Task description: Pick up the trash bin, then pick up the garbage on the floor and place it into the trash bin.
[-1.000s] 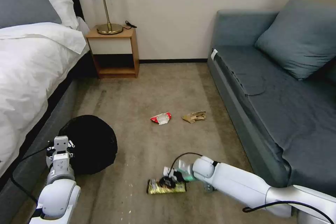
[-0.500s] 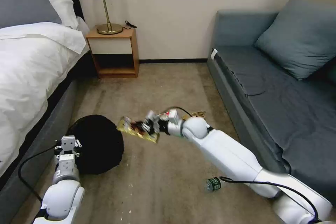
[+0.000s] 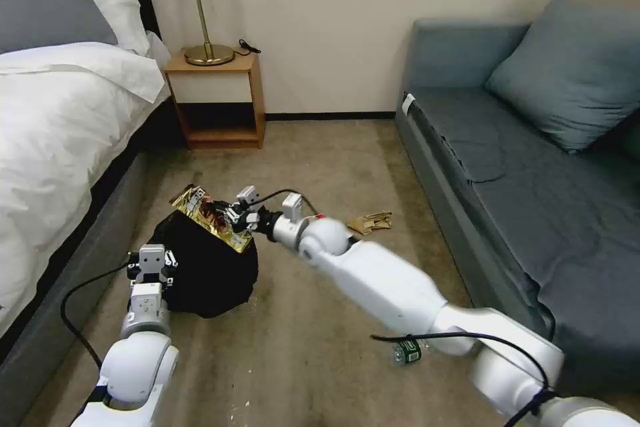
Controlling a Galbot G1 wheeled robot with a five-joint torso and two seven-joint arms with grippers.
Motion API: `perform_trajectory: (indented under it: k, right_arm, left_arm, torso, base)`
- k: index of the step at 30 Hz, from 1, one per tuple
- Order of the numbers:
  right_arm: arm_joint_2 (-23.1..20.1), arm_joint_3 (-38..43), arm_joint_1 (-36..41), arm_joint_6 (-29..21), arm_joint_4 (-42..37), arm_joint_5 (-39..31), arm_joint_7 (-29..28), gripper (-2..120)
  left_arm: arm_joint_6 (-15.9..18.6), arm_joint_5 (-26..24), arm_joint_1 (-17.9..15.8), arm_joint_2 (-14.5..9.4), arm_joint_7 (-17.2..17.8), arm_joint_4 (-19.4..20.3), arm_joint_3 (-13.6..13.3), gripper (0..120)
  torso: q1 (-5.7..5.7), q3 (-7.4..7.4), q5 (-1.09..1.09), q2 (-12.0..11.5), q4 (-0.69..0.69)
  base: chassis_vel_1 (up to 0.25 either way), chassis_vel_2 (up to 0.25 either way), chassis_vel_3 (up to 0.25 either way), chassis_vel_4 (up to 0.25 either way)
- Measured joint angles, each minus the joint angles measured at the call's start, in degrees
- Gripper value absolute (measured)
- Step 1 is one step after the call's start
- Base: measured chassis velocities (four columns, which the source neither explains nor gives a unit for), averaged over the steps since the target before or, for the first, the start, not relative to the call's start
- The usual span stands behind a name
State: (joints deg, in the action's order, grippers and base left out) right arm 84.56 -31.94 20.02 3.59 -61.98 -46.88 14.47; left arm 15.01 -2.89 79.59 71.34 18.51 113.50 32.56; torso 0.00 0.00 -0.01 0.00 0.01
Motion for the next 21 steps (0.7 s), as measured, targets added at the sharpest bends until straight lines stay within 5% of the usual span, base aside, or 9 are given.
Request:
perform_trajectory:
  k: [10,21]
  right_arm:
    - [-1.5,-3.2,3.3,-0.1,-1.3,2.7,-1.2,0]
    - [-2.6,-4.1,4.3,-1.5,-3.9,5.3,-1.1,36]
  left_arm:
    - [0.6,0.0,-0.4,0.2,0.6,-0.6,0.2,5]
    - [0.2,-0.2,-0.4,0.5,0.6,-1.9,0.4,5]
  torso:
    - [0.0,0.0,0.01,0.0,-0.01]
    - [0.0,-0.01,0.01,0.0,-0.01]
  base:
    - [0.0,0.0,0.0,0.0]
    - [0.0,0.0,0.0,0.0]
